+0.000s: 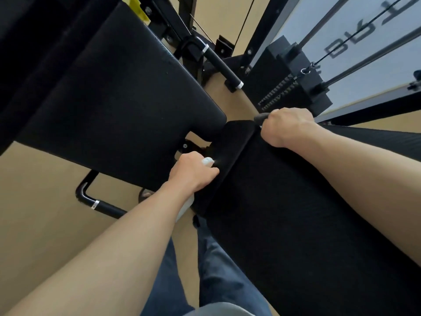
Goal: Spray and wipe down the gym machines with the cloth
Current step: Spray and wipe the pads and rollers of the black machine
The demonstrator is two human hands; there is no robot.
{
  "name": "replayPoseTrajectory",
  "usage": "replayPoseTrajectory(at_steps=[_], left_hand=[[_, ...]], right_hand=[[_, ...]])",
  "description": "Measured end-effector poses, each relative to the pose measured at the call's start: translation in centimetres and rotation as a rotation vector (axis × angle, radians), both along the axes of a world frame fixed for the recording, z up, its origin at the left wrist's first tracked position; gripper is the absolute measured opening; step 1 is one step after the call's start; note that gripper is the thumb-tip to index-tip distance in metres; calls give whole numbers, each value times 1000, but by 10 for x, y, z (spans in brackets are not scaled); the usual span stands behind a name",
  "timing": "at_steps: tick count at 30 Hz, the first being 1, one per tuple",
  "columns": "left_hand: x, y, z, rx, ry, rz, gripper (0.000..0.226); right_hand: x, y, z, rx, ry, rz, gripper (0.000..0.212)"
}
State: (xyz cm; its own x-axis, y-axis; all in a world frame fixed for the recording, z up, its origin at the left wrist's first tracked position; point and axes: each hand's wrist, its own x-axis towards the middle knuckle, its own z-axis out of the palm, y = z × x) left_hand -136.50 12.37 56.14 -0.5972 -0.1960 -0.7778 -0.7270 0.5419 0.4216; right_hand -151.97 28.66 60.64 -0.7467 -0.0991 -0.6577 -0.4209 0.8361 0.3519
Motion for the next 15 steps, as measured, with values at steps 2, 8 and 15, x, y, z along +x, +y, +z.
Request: replayPoseTrajectory(at_steps=[2, 8, 15], left_hand=[[-1, -2, -2, 23, 14, 45, 22], [13, -19, -7, 64, 75, 235, 15], [54, -46, -19, -5, 58, 304, 21]], right_hand=[[-2, -2, 0, 3, -24, -10, 40], [-1, -16, 1, 56, -75, -33, 34], [25, -35, -41, 196, -32, 203, 44]])
